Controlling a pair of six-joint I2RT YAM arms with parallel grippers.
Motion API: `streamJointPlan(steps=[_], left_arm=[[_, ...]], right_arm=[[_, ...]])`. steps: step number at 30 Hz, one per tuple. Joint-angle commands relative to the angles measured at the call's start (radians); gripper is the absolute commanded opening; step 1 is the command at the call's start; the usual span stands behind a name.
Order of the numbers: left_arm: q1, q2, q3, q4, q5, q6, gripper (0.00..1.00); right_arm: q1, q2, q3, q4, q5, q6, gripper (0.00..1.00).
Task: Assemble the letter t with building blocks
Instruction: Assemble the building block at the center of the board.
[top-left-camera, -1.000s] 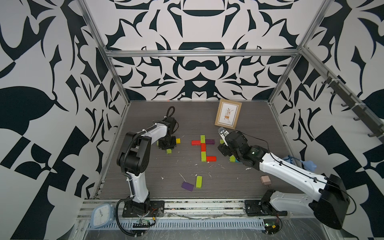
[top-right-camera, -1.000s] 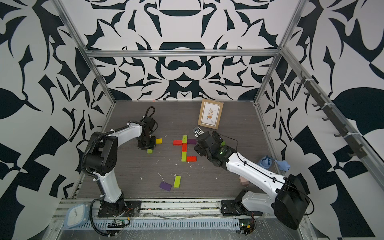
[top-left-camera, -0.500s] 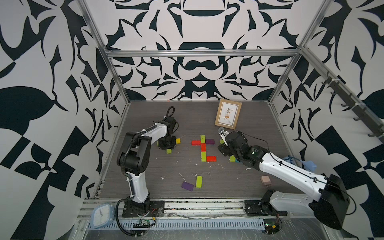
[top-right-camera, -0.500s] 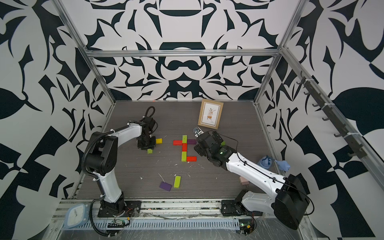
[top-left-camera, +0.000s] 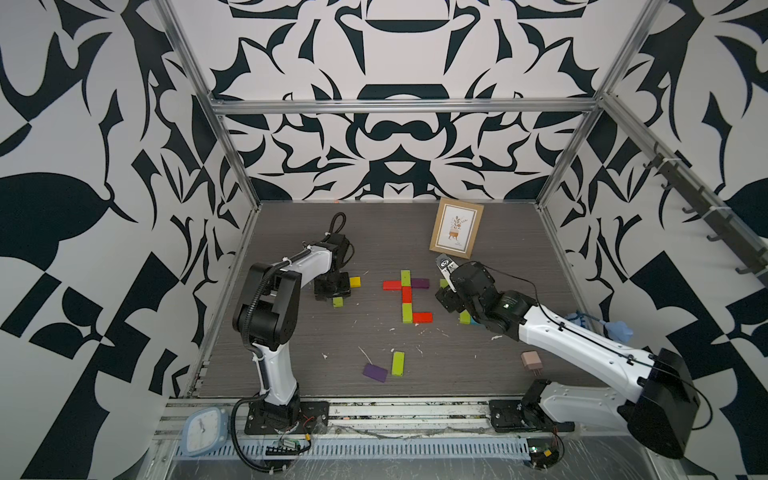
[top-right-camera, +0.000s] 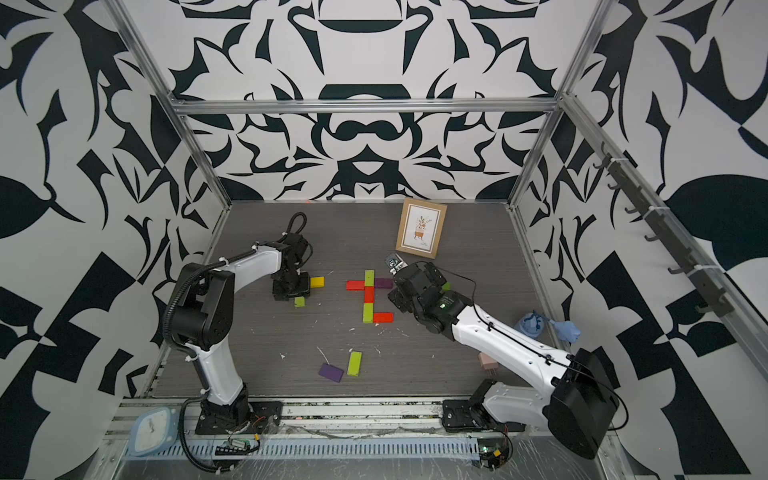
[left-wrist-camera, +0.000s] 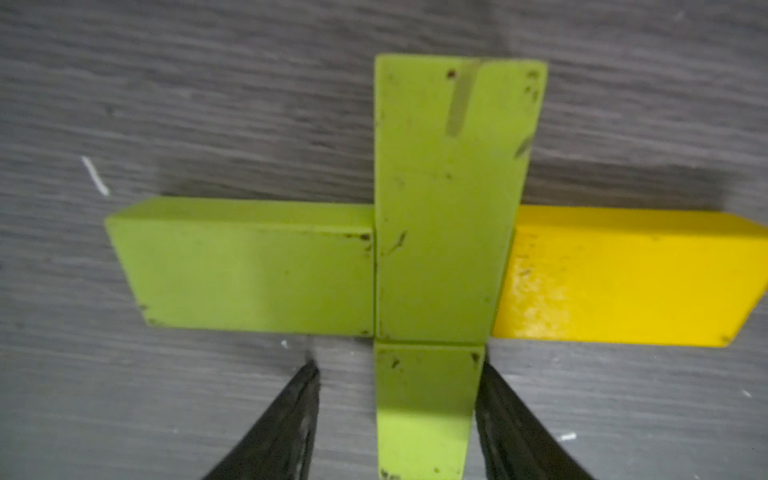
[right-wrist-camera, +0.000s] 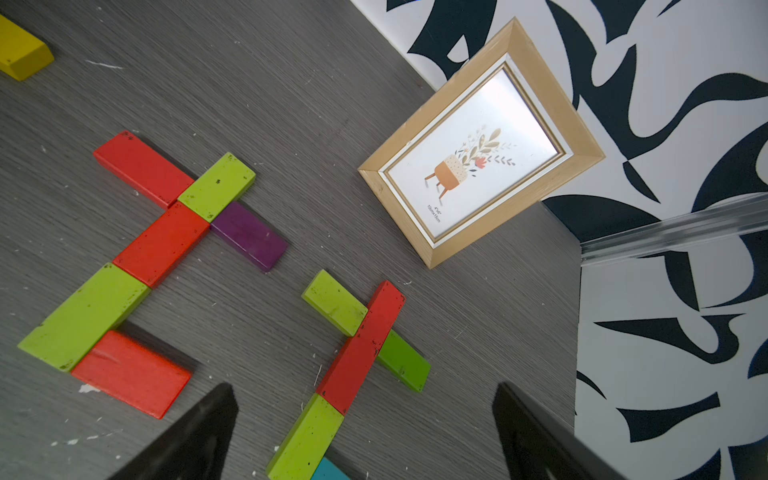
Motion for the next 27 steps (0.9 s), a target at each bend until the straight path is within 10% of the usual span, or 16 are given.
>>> streamJointPlan(steps=[1, 27], left_arm=[[-0.001, -0.023, -0.028, 0.022, 0.033, 0.003, 0.64], [-0.007, -0.432, -0.027, -0.191, 0.16, 0.053, 0.72]], right_arm=[[0.005, -0.006, 0.034, 0.018, 0.009, -0.007, 0.99], [0.005, -0.018, 0.035, 0.006, 0.003, -0.002, 1.0]])
